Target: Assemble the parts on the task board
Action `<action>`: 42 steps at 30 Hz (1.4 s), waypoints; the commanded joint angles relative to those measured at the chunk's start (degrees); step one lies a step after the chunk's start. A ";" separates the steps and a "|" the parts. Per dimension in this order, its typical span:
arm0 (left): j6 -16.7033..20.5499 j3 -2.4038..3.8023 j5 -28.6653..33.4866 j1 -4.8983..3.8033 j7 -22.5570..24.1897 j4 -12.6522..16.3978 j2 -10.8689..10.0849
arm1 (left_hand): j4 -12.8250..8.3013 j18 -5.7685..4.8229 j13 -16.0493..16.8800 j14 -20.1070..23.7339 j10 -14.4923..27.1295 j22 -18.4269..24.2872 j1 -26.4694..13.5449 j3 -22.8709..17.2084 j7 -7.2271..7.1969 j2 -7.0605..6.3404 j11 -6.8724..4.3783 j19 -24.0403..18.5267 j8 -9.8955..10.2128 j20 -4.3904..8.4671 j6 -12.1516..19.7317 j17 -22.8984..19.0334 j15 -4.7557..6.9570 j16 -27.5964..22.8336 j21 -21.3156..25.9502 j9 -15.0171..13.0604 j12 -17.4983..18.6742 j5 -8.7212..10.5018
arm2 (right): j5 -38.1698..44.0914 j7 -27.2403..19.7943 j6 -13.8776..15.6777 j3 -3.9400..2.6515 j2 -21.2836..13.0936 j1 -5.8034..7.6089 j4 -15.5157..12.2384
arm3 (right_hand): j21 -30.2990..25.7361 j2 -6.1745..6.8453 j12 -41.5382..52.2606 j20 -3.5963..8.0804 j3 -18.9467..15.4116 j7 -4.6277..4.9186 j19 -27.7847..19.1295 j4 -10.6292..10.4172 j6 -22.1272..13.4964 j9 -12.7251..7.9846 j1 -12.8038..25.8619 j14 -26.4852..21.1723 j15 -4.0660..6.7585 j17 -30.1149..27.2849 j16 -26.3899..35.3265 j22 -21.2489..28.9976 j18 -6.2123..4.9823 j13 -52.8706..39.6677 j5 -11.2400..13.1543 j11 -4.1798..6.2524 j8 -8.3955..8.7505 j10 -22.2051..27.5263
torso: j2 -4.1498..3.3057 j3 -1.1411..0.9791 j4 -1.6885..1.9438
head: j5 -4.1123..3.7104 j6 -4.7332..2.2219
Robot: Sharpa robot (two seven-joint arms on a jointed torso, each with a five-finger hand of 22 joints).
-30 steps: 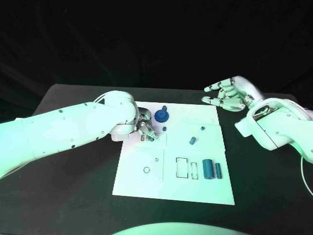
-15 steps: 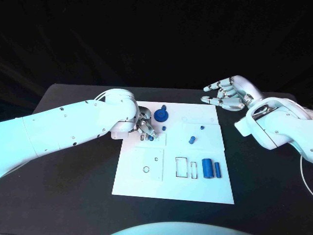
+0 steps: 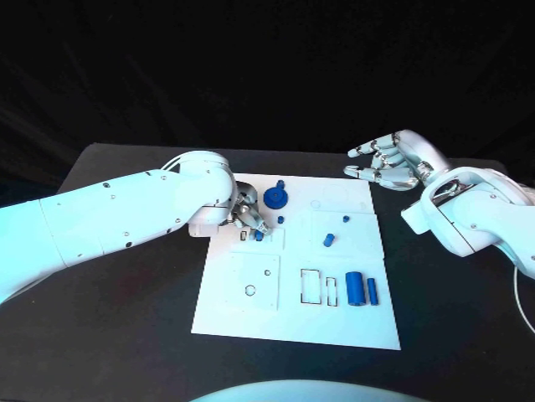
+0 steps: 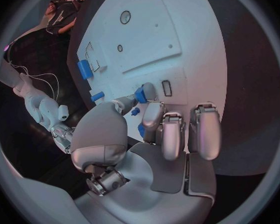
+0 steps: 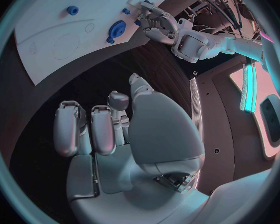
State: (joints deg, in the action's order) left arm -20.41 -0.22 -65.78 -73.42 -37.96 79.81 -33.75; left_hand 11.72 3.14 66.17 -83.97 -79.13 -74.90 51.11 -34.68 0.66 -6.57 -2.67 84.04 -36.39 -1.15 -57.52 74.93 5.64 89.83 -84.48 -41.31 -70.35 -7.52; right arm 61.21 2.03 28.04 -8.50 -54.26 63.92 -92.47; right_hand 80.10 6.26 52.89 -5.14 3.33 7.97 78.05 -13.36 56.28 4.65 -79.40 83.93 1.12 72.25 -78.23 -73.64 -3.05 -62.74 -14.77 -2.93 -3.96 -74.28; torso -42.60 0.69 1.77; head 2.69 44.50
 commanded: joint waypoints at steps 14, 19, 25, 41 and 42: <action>-0.75 -0.51 -1.02 0.90 -0.44 1.06 -1.35 | 2.84 -1.19 0.11 -6.03 -0.26 -7.99 -0.99 10.93 -0.19 -0.11 -0.44 1.64 0.01 0.55 -0.71 15.07 0.28 0.17 0.02 0.94 -0.11 0.06 | 0.23 0.00 -0.98 0.03 -0.01 -0.05 0.04 | -0.49 -0.14 -0.03 -0.08 -0.27 0.11 -0.62 -0.04 0.48 0.05 -0.11 2.46 0.06 -0.21 0.39 0.25 -1.07 0.09 -0.45 -0.05 -0.15 -0.06 | -0.01 0.04 0.01 | -0.16 -0.07; -0.03 -0.01 -1.09 0.89 -0.40 2.22 -2.33 | 2.87 -1.19 0.23 -6.03 -0.34 -8.02 -0.66 11.39 -0.22 0.01 -0.46 1.67 -0.03 0.57 -0.77 15.07 0.29 0.17 0.00 0.97 -0.21 0.04 | 0.23 -0.01 -1.01 0.04 0.00 -0.05 0.17 | -0.49 -0.17 0.03 -0.08 -0.34 0.12 -0.61 -0.12 0.48 0.05 0.02 2.44 0.06 -0.28 0.45 0.25 -1.07 0.06 -0.54 -0.07 -0.14 -0.09 | -0.02 0.05 0.00 | -0.19 -0.17; 2.05 1.70 0.11 0.25 -0.25 3.97 -3.84 | 2.90 -0.93 -1.15 -6.03 0.46 -7.09 0.49 12.79 -0.08 0.09 -0.39 1.09 0.20 0.59 -0.23 15.07 0.31 0.17 0.79 1.19 1.03 0.01 | 0.21 -0.05 -1.01 0.06 0.09 -0.08 0.51 | -0.49 -0.17 0.03 -0.08 -0.34 0.12 -0.61 -0.12 0.48 0.05 0.02 2.44 0.06 -0.28 0.45 0.25 -1.07 0.06 -0.54 -0.07 -0.14 -0.09 | 0.01 0.06 0.00 | -0.21 -0.54; 0.16 3.56 1.92 -5.35 0.14 -4.66 -1.86 | 4.78 0.07 -9.52 -6.03 6.38 -3.45 6.60 20.51 2.83 -0.27 2.05 -1.24 5.99 -1.02 4.93 15.07 -1.53 0.17 4.37 6.08 7.95 -0.10 | 0.08 -0.10 -1.01 0.14 0.63 -0.44 1.37 | -0.49 -0.17 0.03 -0.08 -0.34 0.12 -0.61 -0.12 0.48 0.05 0.02 2.44 0.06 -0.28 0.45 0.25 -1.07 0.06 -0.54 -0.07 -0.14 -0.09 | -0.18 0.12 -0.02 | 0.06 -1.44; -0.07 3.42 1.88 -5.42 0.15 -5.59 -1.33 | 4.79 0.08 -9.54 -6.03 6.39 -3.42 6.70 20.66 2.86 -0.18 2.08 -1.25 6.09 -1.05 4.92 15.07 -1.56 0.17 4.40 6.21 7.94 -0.11 | 0.07 -0.11 -1.03 0.14 0.68 -0.46 1.39 | -0.49 -0.17 0.03 -0.08 -0.34 0.12 -0.61 -0.12 0.48 0.05 0.02 2.44 0.06 -0.28 0.45 0.25 -1.07 0.06 -0.54 -0.07 -0.14 -0.09 | -0.19 0.18 -0.07 | 0.10 -1.49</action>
State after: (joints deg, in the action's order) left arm -18.09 3.25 -64.36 -78.67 -37.86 74.93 -35.52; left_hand 16.51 3.15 56.69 -83.87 -73.08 -74.90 57.38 -14.30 3.44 -6.71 -0.53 82.80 -30.57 -1.96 -52.89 74.91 4.47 89.83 -80.32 -35.21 -62.72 -7.49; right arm 61.13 2.09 27.74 -8.37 -53.68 63.53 -91.11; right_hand 79.88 6.26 52.89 -5.35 3.33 7.97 77.85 -13.36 56.28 4.62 -79.40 83.93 1.12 72.01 -77.99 -73.44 -3.05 -62.75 -15.09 -2.93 -3.96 -74.28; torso -42.66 0.71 1.81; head 2.68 43.16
